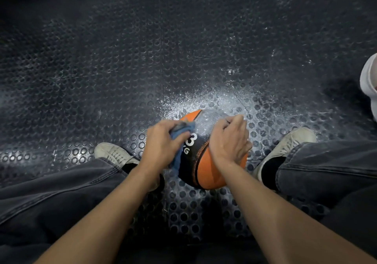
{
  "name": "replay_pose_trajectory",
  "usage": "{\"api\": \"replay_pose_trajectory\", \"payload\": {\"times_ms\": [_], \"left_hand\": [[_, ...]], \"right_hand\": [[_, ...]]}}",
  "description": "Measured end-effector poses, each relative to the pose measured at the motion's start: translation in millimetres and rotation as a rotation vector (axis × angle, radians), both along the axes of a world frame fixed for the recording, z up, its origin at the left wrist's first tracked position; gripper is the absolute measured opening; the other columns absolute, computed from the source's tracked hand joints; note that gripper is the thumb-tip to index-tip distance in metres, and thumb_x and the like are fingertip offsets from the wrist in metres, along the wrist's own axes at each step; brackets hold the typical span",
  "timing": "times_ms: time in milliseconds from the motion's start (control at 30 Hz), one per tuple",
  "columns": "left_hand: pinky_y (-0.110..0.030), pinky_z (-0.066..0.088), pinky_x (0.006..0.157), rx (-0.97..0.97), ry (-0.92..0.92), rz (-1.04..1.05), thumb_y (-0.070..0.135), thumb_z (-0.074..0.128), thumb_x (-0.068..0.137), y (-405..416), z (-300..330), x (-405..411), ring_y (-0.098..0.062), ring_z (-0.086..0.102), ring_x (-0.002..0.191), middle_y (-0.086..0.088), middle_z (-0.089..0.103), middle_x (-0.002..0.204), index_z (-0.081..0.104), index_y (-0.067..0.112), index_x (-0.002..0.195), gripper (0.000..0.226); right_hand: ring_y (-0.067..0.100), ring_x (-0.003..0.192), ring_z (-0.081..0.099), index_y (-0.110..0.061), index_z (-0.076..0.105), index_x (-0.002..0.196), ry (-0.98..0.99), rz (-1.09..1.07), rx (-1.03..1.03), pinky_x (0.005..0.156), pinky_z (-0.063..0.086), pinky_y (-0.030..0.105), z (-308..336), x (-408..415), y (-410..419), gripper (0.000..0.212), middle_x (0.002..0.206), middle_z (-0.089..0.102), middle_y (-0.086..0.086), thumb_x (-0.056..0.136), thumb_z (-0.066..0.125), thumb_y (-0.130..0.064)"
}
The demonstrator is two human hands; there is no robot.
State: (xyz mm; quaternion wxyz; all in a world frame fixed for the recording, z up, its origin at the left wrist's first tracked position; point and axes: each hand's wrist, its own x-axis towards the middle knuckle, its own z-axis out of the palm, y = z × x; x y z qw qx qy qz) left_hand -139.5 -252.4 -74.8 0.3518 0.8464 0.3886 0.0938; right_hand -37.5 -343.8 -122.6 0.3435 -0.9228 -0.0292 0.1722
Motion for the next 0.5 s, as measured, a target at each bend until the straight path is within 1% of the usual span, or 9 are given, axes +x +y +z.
{"api": "replay_pose_trajectory", "payload": {"times_ms": [67,100,167,200,267,333,400,433,500], "left_hand": [[0.003,0.035,0.059,-0.035,0.014,0.100,0.019,0.075,0.081,7,0,6,0.012,0.051,0.066,0.010,0.063,0.083,0.074,0.015,0.102,0.021],[0.002,0.036,0.059,-0.038,0.012,0.089,0.018,0.075,0.082,6,0,7,0.012,0.051,0.065,0.010,0.064,0.084,0.074,0.015,0.102,0.020],[-0.003,0.039,0.063,-0.001,-0.003,-0.030,0.017,0.075,0.082,-5,3,2,0.005,0.054,0.067,0.007,0.067,0.086,0.075,0.017,0.097,0.015],[-0.006,0.039,0.065,0.030,-0.012,-0.111,0.017,0.076,0.081,-10,4,-2,-0.002,0.056,0.069,0.004,0.067,0.085,0.075,0.017,0.096,0.015],[-0.012,0.039,0.065,0.056,0.003,-0.217,0.018,0.076,0.080,-8,4,-5,-0.009,0.057,0.070,0.004,0.065,0.081,0.076,0.016,0.097,0.017],[-0.008,0.040,0.060,0.045,0.028,-0.115,0.019,0.075,0.082,6,0,4,-0.006,0.054,0.063,0.007,0.062,0.075,0.075,0.016,0.097,0.015],[-0.005,0.039,0.057,-0.011,0.043,-0.020,0.019,0.074,0.083,14,-2,12,-0.007,0.056,0.064,0.005,0.064,0.074,0.075,0.016,0.095,0.013],[-0.005,0.039,0.058,-0.009,0.037,-0.049,0.019,0.073,0.083,11,-3,10,-0.008,0.057,0.066,0.006,0.064,0.075,0.075,0.017,0.095,0.012],[-0.010,0.040,0.062,0.045,0.031,-0.199,0.020,0.074,0.083,0,-1,-1,-0.010,0.058,0.070,0.007,0.065,0.080,0.075,0.018,0.093,0.010]], "right_hand": [[0.016,0.100,0.044,-0.022,0.044,0.101,-0.023,0.016,-0.010,0.105,0.029,0.046,0,-4,-1,0.012,0.102,0.049,-0.004,0.095,0.037,-0.029],[0.015,0.100,0.044,-0.022,0.044,0.102,-0.024,0.022,-0.020,0.105,0.029,0.046,1,-3,1,0.011,0.103,0.049,-0.004,0.095,0.038,-0.029],[0.017,0.101,0.047,-0.022,0.044,0.102,-0.012,0.022,-0.023,0.104,0.030,0.045,1,1,1,0.011,0.103,0.051,-0.003,0.095,0.039,-0.029],[0.018,0.100,0.049,-0.022,0.045,0.101,-0.013,0.027,-0.015,0.104,0.031,0.045,0,2,0,0.011,0.103,0.052,-0.003,0.095,0.040,-0.029],[0.019,0.100,0.052,-0.024,0.045,0.100,-0.022,0.067,0.004,0.104,0.034,0.046,-2,4,-5,0.009,0.103,0.054,-0.004,0.094,0.041,-0.029],[0.018,0.101,0.052,-0.025,0.043,0.099,-0.031,0.099,0.010,0.105,0.035,0.047,-2,3,-8,0.006,0.103,0.054,-0.005,0.094,0.041,-0.029],[0.019,0.101,0.051,-0.025,0.045,0.099,-0.038,0.092,0.012,0.105,0.035,0.048,0,2,-9,0.007,0.103,0.054,-0.005,0.094,0.041,-0.028],[0.019,0.099,0.052,-0.024,0.046,0.099,-0.038,0.085,0.013,0.104,0.037,0.049,0,3,-10,0.008,0.101,0.054,-0.005,0.094,0.041,-0.028],[0.019,0.093,0.052,-0.024,0.046,0.096,-0.023,0.083,0.022,0.100,0.042,0.050,-1,9,-11,0.008,0.092,0.051,-0.009,0.095,0.040,-0.029]]}}
